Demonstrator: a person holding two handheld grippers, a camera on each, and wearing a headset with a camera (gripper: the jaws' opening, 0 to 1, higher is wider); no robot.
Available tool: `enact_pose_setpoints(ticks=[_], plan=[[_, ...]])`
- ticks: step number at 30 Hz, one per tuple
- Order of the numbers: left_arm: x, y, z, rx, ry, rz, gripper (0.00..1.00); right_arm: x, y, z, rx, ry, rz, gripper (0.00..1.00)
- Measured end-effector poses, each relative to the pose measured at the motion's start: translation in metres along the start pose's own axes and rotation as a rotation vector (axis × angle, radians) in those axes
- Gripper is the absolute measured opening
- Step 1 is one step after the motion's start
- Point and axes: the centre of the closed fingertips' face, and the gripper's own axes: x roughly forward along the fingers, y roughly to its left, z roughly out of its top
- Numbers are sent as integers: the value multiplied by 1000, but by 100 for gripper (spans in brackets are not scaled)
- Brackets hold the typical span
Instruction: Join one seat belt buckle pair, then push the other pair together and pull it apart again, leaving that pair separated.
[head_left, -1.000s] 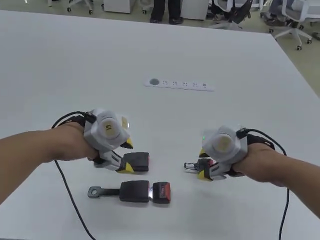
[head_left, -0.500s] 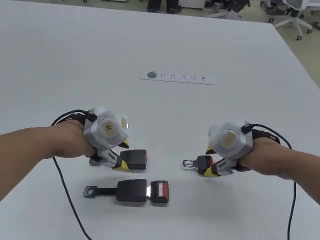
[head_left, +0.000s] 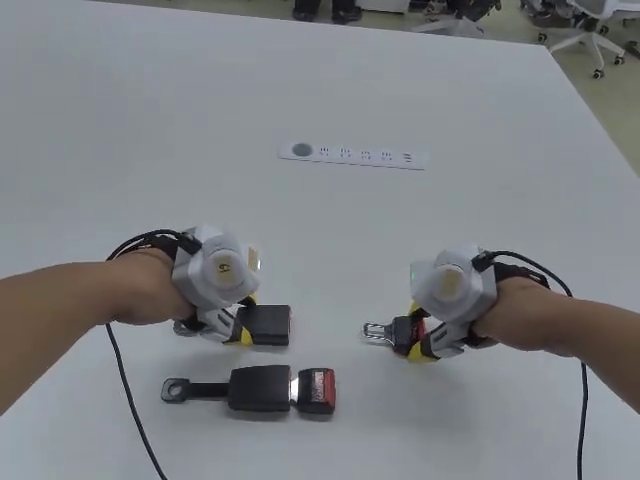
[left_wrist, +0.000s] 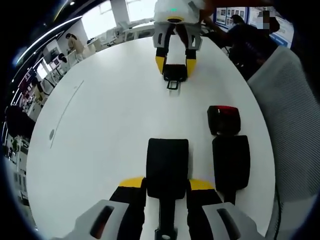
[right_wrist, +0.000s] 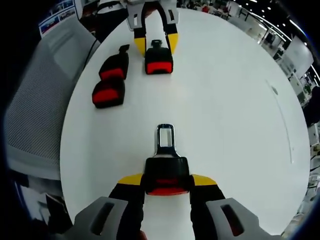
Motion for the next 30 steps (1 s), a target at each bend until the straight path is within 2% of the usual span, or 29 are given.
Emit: enact_pose_setpoints(ticks=[2,4,9,11,13,16,28,30], plan=[[2,-1,-4,34,22,8,32,-1,4,2,-15,15,6,32],[3,-3,-6,33,31,10,32,0,3,2,-15,28,15,32],[3,-3,-5,26,27,9,32,1,1,1,-15,43,37,32],[6,1,-10,30,29,8,32,3,2,1,-24,55,36,32],[3,-2,-6,26,28,7,32,2,4,1,-33,64,35,32],[4,-1,-9,25,23,5,31,3,1,-1,-34,71,35,32],[5,-1,-9,6,23,4,31,4,-1,-1,-21,72,28,32],[3,-3,-6,4,25,6,31,3,0,0,-22,72,27,32]])
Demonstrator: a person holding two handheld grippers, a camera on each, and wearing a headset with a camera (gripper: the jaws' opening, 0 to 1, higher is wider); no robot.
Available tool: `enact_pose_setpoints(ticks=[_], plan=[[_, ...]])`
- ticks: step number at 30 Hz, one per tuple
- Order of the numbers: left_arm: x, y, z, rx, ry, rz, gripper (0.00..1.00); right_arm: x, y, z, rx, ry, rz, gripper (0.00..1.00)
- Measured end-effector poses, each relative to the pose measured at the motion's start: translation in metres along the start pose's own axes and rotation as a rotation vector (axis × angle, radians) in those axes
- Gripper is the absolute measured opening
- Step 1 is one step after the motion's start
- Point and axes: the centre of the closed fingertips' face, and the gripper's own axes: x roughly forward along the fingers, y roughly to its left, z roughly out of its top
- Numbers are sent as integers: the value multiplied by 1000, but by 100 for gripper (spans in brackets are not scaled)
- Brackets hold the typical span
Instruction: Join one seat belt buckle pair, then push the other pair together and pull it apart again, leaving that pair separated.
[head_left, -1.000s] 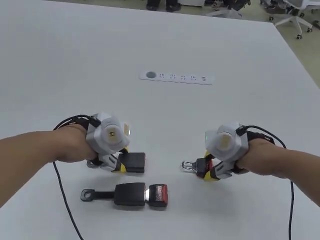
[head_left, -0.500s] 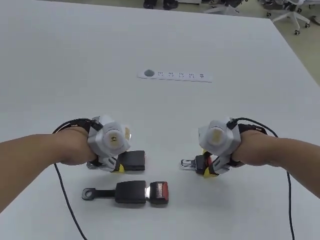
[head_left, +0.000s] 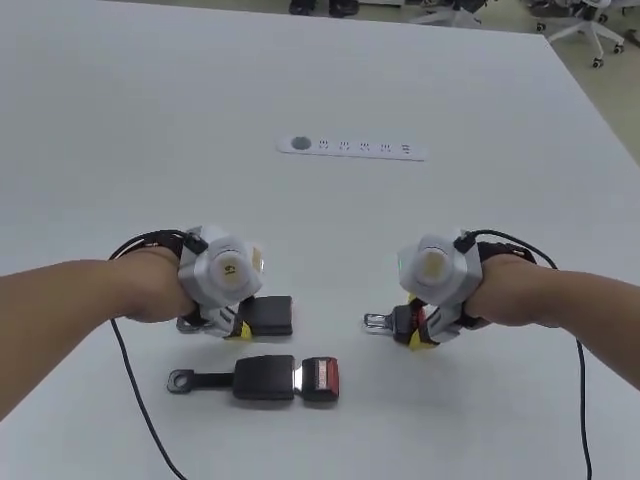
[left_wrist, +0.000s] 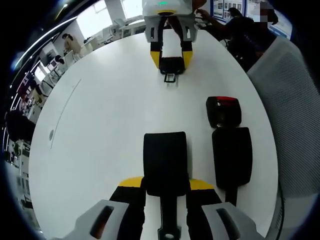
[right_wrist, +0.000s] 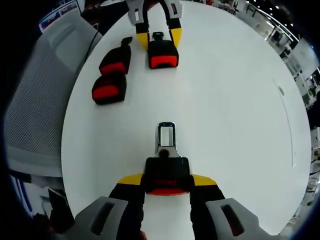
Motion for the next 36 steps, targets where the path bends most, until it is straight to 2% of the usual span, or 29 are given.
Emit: enact_pose_setpoints(ticks=[4,8,14,21,24,26,36], plan=[[3,2,-3,-7,1,-2,31,-1,1,0,-4,1,-2,32],[4,3,-4,-11,-1,-6,31,-1,2,3,-51,16,-13,32],[3,3,-3,-21,1,-11,31,0,-1,10,-46,-11,-26,32],[2,1,-1,-20,-4,-16,31,7,3,39,-41,-65,-27,32],[3,2,-3,-19,-2,-15,31,12,6,56,-7,-97,-18,32],[1,0,0,-15,0,-18,31,13,11,64,-8,-104,-13,32],[1,0,-1,-17,-6,-18,31,22,8,95,13,-130,-13,32]])
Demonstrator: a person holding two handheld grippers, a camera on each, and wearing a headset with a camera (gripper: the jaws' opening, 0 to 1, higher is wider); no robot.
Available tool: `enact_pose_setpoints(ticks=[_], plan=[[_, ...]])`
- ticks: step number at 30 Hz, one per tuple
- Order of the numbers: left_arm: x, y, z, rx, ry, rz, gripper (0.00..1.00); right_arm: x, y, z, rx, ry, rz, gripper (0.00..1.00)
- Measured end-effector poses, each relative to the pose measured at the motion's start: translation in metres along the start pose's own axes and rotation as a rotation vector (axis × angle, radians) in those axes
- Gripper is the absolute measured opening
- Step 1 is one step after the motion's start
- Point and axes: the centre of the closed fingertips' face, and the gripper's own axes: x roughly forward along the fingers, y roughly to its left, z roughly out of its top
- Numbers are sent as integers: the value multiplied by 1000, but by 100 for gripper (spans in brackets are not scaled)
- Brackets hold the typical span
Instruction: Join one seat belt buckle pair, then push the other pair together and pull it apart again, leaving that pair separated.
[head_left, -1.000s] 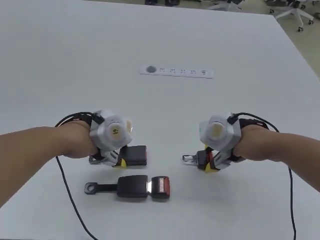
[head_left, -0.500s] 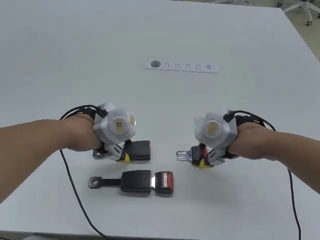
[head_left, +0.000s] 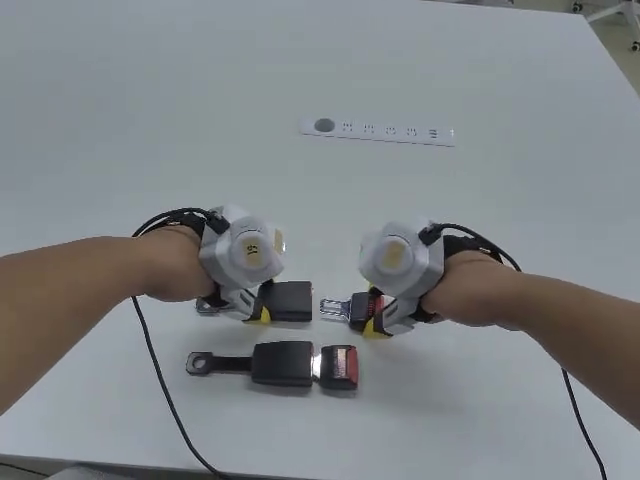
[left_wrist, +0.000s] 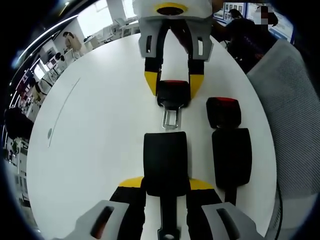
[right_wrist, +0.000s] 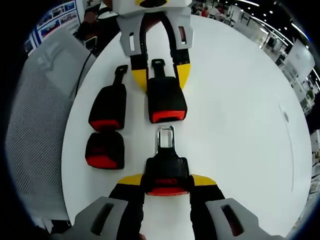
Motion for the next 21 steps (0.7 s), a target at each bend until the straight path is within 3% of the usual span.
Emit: enact_pose_setpoints(ticks=[3,7,21], plan=[[4,3,-3,4,3,3,31,2,0,6,-7,-2,2,32],[-1,-1,1,5,7,1,31,3,-2,9,-30,15,-4,32],[1,0,-1,32,3,-8,31,9,-2,24,-102,-33,11,31]])
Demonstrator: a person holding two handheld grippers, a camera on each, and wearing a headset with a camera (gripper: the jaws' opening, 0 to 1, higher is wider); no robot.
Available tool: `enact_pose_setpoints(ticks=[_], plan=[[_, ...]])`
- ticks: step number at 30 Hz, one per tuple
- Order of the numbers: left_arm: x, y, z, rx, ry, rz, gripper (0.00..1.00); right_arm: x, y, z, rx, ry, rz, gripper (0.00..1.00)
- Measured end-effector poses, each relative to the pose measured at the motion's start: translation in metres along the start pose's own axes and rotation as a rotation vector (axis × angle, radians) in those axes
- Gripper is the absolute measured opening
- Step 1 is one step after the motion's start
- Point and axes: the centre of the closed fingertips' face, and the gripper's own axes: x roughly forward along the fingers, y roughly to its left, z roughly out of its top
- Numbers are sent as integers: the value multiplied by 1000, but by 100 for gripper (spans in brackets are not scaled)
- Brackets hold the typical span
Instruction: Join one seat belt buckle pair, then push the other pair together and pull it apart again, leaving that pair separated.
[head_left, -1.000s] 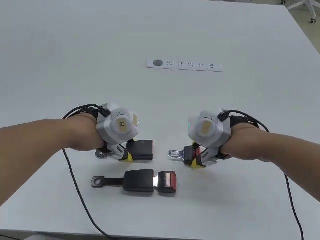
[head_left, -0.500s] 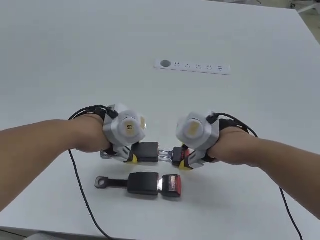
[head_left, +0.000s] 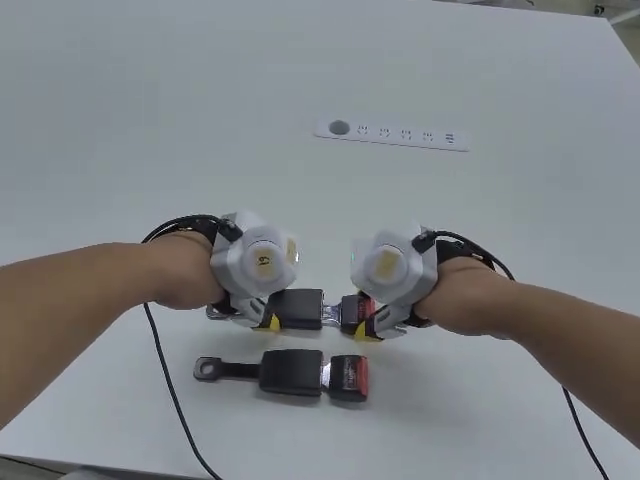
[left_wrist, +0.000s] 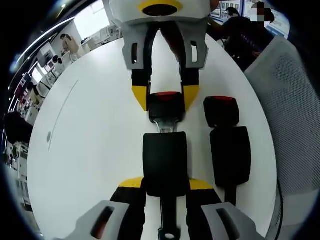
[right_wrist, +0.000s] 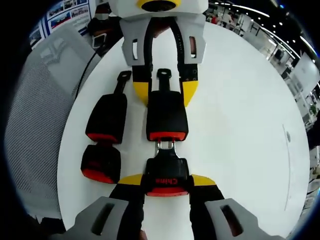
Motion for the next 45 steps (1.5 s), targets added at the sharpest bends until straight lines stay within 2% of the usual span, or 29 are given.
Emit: enact_pose_setpoints(ticks=[7,13,16,20,25,38,45], plan=[[0,-1,2,19,5,-13,30,3,-1,2,-20,5,1,30],[-1,-1,0,-5,-8,-9,30,5,-2,4,-16,0,-4,30],[-2,-3,3,-8,-10,-11,30,8,1,14,-8,-15,-8,30],[1,0,0,-9,-7,-12,30,7,1,16,-23,3,-13,30],[-1,-2,2,-14,-8,-10,30,6,1,14,-30,20,-12,30],[2,1,-2,-26,-8,-4,31,7,-2,12,4,7,-7,31],[-2,-2,1,-38,-15,2,31,6,-1,12,12,-5,-7,31]])
